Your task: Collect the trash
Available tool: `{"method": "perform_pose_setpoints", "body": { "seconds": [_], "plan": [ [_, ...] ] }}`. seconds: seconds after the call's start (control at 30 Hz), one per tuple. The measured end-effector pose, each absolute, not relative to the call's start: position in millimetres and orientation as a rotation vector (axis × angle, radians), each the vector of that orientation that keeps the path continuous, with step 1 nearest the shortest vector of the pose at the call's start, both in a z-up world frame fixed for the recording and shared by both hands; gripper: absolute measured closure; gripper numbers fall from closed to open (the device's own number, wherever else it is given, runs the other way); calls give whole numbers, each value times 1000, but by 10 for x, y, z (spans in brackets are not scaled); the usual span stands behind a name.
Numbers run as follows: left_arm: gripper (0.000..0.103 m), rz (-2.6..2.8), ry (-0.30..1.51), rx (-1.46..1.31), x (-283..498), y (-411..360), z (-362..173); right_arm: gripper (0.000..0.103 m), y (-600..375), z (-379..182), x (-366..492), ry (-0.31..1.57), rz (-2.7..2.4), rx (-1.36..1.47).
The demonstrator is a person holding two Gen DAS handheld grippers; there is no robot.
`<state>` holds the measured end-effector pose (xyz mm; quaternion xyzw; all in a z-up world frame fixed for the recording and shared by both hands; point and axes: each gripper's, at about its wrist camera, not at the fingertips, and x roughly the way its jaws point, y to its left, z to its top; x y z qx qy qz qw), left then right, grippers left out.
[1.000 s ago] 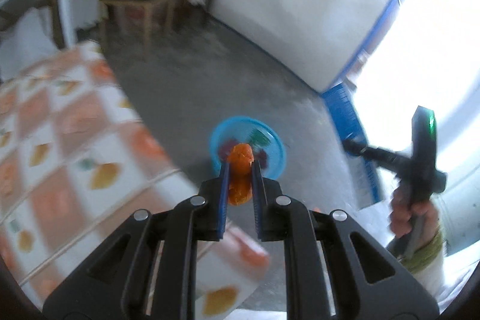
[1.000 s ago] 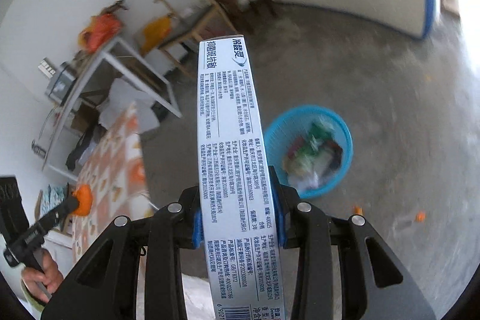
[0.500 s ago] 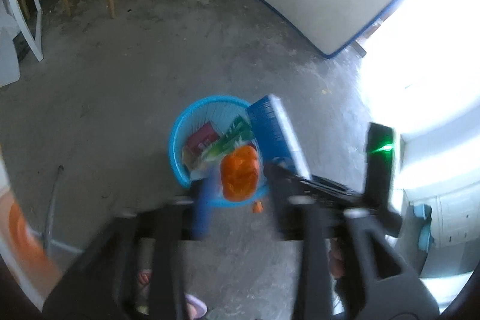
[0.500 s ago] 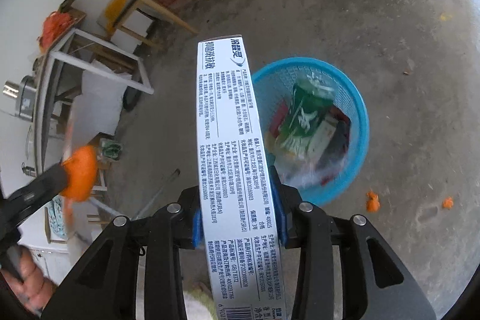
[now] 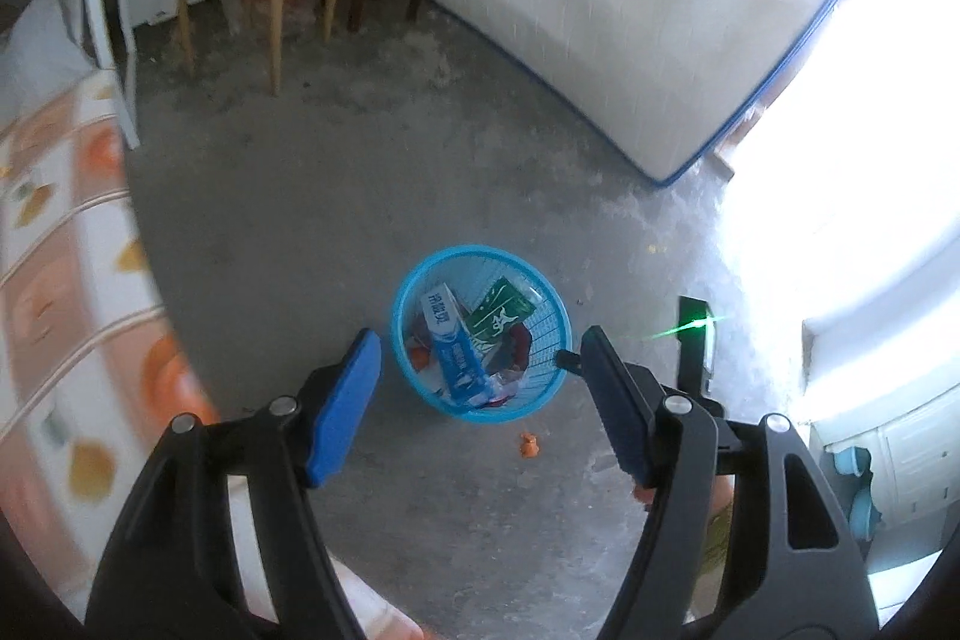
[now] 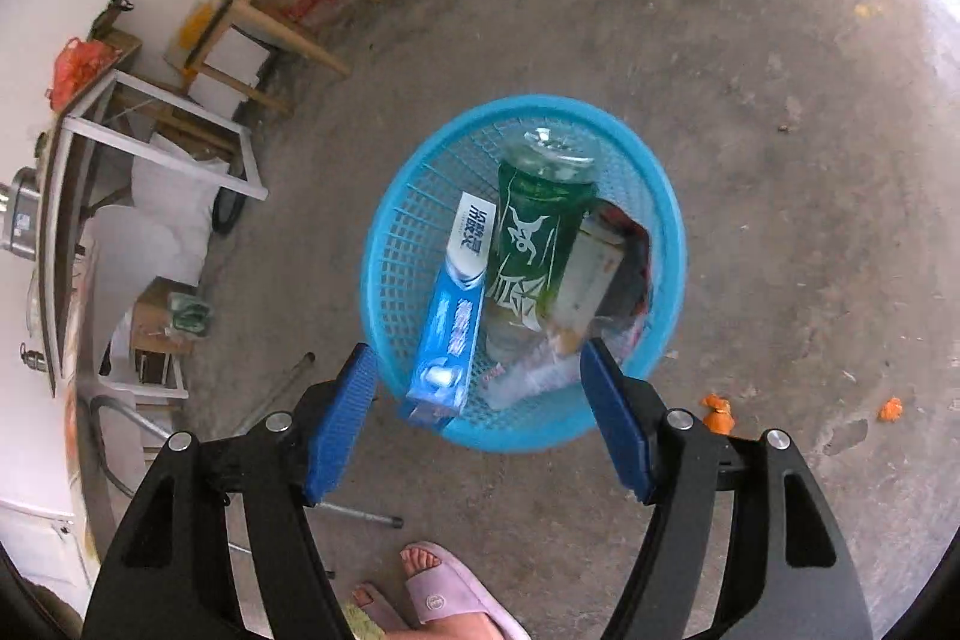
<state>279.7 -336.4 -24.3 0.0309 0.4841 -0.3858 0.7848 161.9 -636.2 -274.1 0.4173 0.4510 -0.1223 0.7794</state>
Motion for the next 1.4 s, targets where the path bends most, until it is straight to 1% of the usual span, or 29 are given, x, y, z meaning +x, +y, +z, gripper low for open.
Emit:
{"method": "perform_pose_setpoints", "body": {
  "seconds": [0.07,0.1,0.2,0.23,0.27,0.3,0.37,0.47,0.67,0.83,1.03,1.13,1.27,1.4],
  "plan": [
    [36,-828,999,58,2591,-3083,-82,35,-6244,-2461,1455,943,-240,874],
    [32,-828,976,59,2491,-2981,-24,34,-6152,-2286,1370,922,-214,853],
    [26,-799,898,74,2127,-2606,133,33,-5801,-1769,1138,868,-143,755],
    [25,-794,883,73,2038,-2529,156,26,-5701,-1645,1087,853,-127,727],
    [22,-779,867,69,1917,-2407,177,22,-5554,-1465,1011,827,-104,686],
    [20,-759,856,59,1821,-2304,193,20,-5396,-1289,938,802,-86,639],
    [18,-723,837,23,1623,-2079,210,14,-5139,-1031,823,771,-65,560],
    [14,-604,800,-27,1363,-1696,239,9,-4764,-755,712,742,-46,458],
    [11,-412,749,-135,1108,-1133,264,8,-4088,-529,864,806,41,322],
    [9,-318,744,-186,910,-783,236,8,-3593,-150,756,720,45,236],
    [9,-185,775,-151,716,-594,203,7,-3115,168,550,627,-42,129],
    [9,-136,748,-91,610,-595,236,7,-2981,275,439,585,-75,97],
    [9,-98,718,-22,504,-599,288,7,-2875,370,350,537,-109,76],
    [9,-96,707,-30,483,-571,308,7,-2794,393,282,524,-122,61]
  ]
}}
